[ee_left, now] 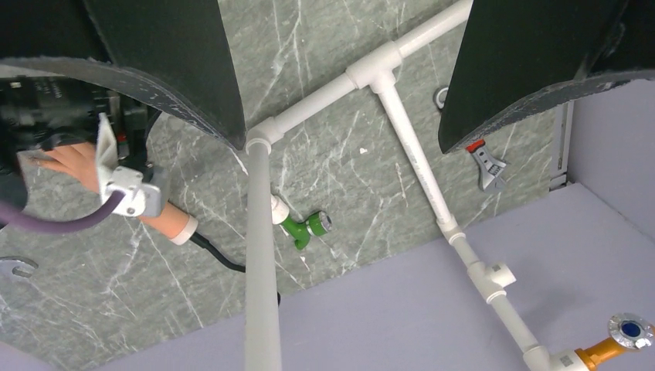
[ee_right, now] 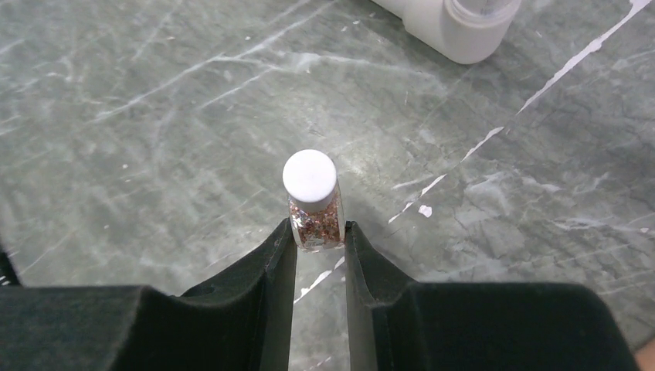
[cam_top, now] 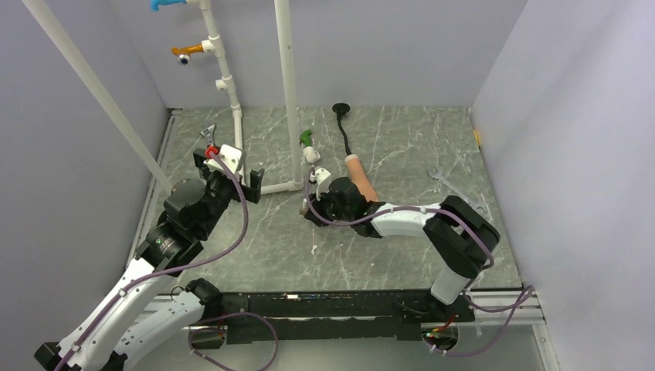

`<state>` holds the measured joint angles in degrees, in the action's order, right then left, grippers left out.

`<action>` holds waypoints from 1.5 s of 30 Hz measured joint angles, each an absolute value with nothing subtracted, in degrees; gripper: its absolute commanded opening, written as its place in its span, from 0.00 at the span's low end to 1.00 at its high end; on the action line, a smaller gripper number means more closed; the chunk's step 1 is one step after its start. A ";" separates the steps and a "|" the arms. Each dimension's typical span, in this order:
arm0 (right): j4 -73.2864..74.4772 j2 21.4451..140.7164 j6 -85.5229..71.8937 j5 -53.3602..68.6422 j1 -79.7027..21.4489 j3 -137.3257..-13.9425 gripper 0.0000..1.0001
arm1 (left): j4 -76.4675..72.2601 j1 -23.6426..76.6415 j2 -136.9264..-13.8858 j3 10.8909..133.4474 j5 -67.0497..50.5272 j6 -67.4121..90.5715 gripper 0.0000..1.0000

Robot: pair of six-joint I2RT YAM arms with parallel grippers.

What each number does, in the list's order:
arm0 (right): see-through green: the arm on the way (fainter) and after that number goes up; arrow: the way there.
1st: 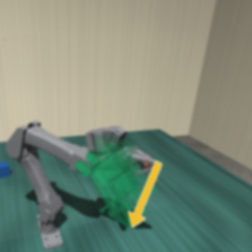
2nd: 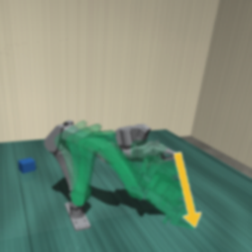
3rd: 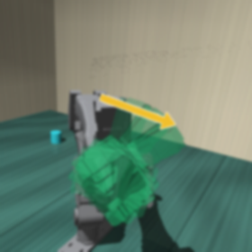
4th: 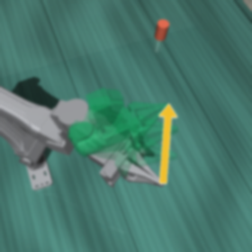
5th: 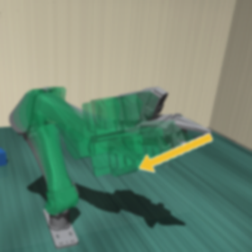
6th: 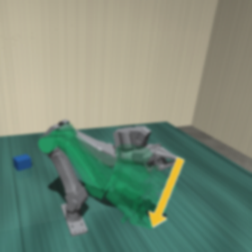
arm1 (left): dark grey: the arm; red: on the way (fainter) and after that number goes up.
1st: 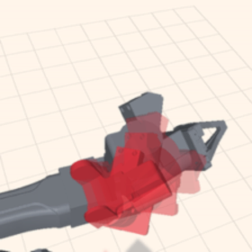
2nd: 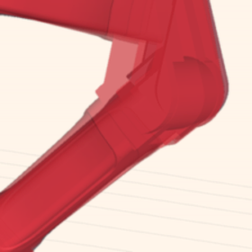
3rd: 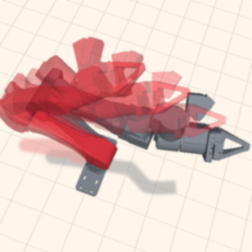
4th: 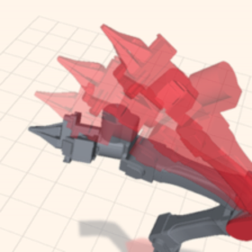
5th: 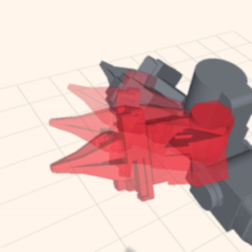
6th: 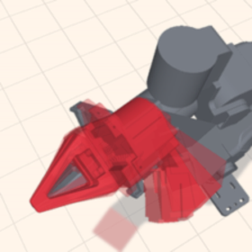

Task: Paint the nails
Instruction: Place the nail polish bottle at the center of the board.

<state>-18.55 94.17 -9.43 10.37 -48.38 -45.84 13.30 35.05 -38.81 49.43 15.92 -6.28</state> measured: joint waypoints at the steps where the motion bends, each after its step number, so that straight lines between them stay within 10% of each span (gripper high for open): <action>1: -19.70 95.61 -9.61 9.61 -48.53 -45.84 0.00 | 13.26 35.05 -38.74 49.41 15.92 -6.28 0.99; 14: -29.91 103.96 -10.92 4.43 -49.56 -45.30 0.05 | 12.47 35.00 -37.45 48.60 16.60 -6.28 0.99; 29: -32.95 106.72 -11.94 2.94 -50.00 -45.12 0.65 | 12.49 35.00 -38.46 48.60 16.60 -6.33 0.99; 45: -27.05 99.70 -10.76 -0.56 -51.66 -43.18 0.97 | 12.49 34.98 -38.48 48.60 16.56 -6.35 0.99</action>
